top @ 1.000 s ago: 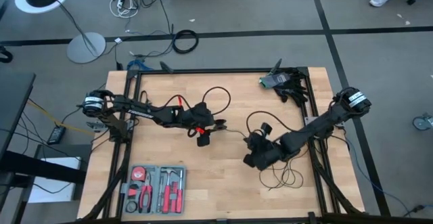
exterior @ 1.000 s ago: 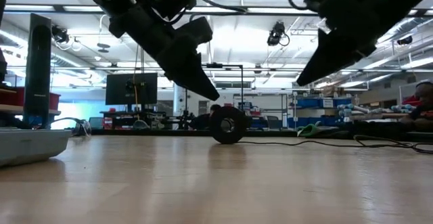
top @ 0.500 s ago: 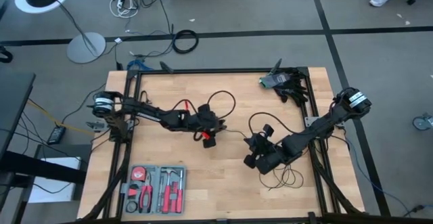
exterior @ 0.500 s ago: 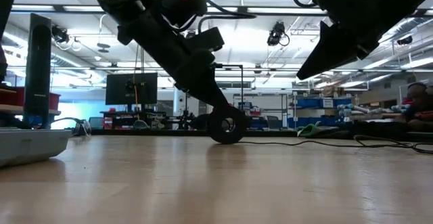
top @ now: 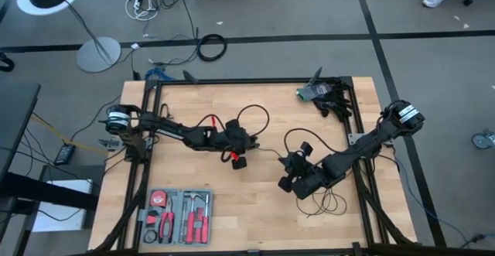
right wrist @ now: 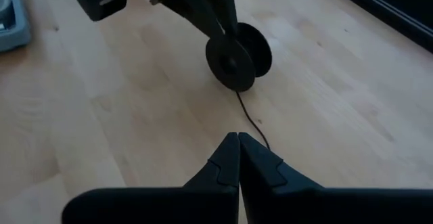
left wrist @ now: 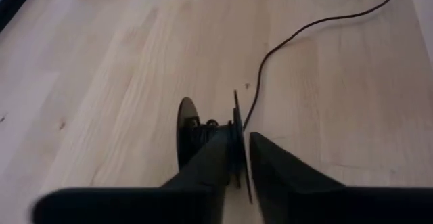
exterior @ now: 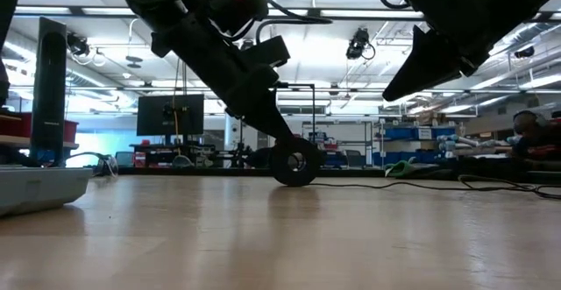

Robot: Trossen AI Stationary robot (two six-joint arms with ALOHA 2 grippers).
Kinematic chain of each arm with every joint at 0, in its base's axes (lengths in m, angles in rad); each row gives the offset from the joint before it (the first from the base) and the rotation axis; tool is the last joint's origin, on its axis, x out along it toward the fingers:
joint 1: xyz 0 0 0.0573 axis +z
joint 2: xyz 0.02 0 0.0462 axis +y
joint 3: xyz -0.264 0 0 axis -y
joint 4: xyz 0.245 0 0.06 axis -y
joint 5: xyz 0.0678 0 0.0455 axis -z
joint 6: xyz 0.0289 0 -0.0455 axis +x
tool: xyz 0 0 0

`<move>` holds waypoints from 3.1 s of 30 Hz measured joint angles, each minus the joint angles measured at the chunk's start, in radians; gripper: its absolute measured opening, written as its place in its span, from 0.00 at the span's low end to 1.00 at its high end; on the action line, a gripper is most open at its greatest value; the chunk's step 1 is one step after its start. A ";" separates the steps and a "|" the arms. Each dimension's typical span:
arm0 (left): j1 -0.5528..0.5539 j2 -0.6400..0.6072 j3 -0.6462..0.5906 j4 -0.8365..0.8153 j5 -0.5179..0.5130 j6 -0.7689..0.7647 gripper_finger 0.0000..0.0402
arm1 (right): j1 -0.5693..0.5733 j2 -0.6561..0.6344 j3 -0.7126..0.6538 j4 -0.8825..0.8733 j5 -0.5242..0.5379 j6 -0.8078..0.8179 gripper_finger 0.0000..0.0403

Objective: Coil cords
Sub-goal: Uncoil the black wire from the spool

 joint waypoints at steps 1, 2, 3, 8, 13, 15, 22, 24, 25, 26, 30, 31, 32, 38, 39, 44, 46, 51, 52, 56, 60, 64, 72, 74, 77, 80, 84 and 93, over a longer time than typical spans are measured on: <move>0.000 0.000 0.000 0.000 0.000 0.001 0.13 | 0.000 0.000 0.000 0.002 0.000 0.000 0.00; 0.000 0.000 0.000 -0.002 0.000 0.001 0.08 | 0.000 0.000 0.000 0.004 0.000 0.000 0.00; 0.000 0.000 0.000 -0.002 0.000 0.002 0.04 | 0.000 0.000 0.000 0.009 0.000 0.000 0.00; -0.012 0.000 0.000 -0.007 -0.084 0.064 0.01 | 0.000 0.000 0.000 0.021 0.000 0.000 0.00; -0.059 0.000 0.011 -0.034 -0.294 0.186 0.00 | 0.000 0.000 0.000 0.022 0.000 0.000 0.00; -0.080 0.000 0.011 -0.039 -0.355 0.238 0.00 | 0.000 0.000 0.000 0.022 -0.001 -0.001 0.00; -0.107 0.082 0.013 -0.064 -0.380 0.188 0.00 | 0.000 0.000 0.000 0.023 0.000 -0.001 0.00; -0.116 0.116 0.013 -0.066 -0.391 0.171 0.00 | 0.000 0.000 0.000 0.025 -0.001 -0.001 0.00; -0.122 0.127 0.013 -0.067 -0.404 0.159 0.00 | 0.000 0.000 0.000 0.029 -0.001 -0.001 0.00; -0.130 0.134 0.013 -0.074 -0.415 0.147 0.00 | 0.000 0.000 0.000 0.030 -0.001 -0.002 0.00; -0.158 0.134 0.013 -0.074 -0.427 0.136 0.02 | 0.000 0.000 0.000 0.038 -0.001 -0.002 0.00; -0.164 0.132 0.013 -0.072 -0.428 0.136 0.03 | 0.000 0.000 0.000 0.038 -0.001 -0.005 0.00; -0.169 0.131 0.013 -0.066 -0.428 0.135 0.04 | 0.000 0.000 0.000 0.038 -0.001 -0.008 0.00; -0.198 0.123 0.011 -0.068 -0.427 0.134 0.14 | 0.000 0.000 0.000 0.038 -0.001 -0.010 0.00; -0.202 0.123 0.011 -0.070 -0.427 0.134 0.15 | 0.000 0.000 0.000 0.038 -0.001 -0.010 0.00; -0.218 0.121 0.011 -0.085 -0.413 0.134 0.25 | 0.000 0.000 0.000 0.038 -0.001 -0.010 0.00; -0.230 0.115 0.012 -0.087 -0.413 0.134 0.27 | 0.000 0.000 0.000 0.037 -0.001 -0.010 0.00; -0.252 0.077 0.053 -0.132 -0.404 0.123 0.29 | 0.000 0.000 0.000 0.038 -0.001 -0.010 0.00; -0.248 0.062 0.059 -0.139 -0.401 0.110 0.29 | 0.000 0.000 0.000 0.036 -0.001 -0.010 0.00; -0.200 0.001 0.063 -0.122 -0.309 0.102 0.29 | 0.000 0.001 -0.038 0.101 -0.001 -0.011 0.00; -0.123 -0.030 0.062 -0.119 -0.151 0.096 0.29 | -0.006 0.001 -0.135 0.251 -0.001 -0.010 0.00; -0.027 -0.032 0.062 -0.125 0.060 0.075 0.29 | -0.022 0.002 -0.239 0.460 -0.002 -0.011 0.00; 0.098 -0.031 0.062 -0.128 0.143 0.104 0.29 | -0.083 0.002 -0.360 0.717 -0.024 -0.020 0.00; 0.117 -0.026 0.062 -0.142 0.143 0.136 0.29 | -0.110 0.002 -0.367 0.717 -0.035 -0.063 0.00; 0.145 -0.024 0.062 -0.142 0.143 0.160 0.29 | -0.160 0.002 -0.364 0.718 -0.084 -0.151 0.00; 0.165 -0.024 0.062 -0.148 0.143 0.160 0.29 | -0.216 0.001 -0.360 0.748 -0.128 -0.232 0.00; 0.172 -0.024 0.062 -0.135 0.094 0.162 0.29 | -0.279 0.001 -0.360 0.761 -0.133 -0.274 0.00; 0.174 -0.024 0.062 -0.181 0.121 0.103 0.32 | -0.368 0.001 -0.360 0.764 -0.135 -0.325 0.05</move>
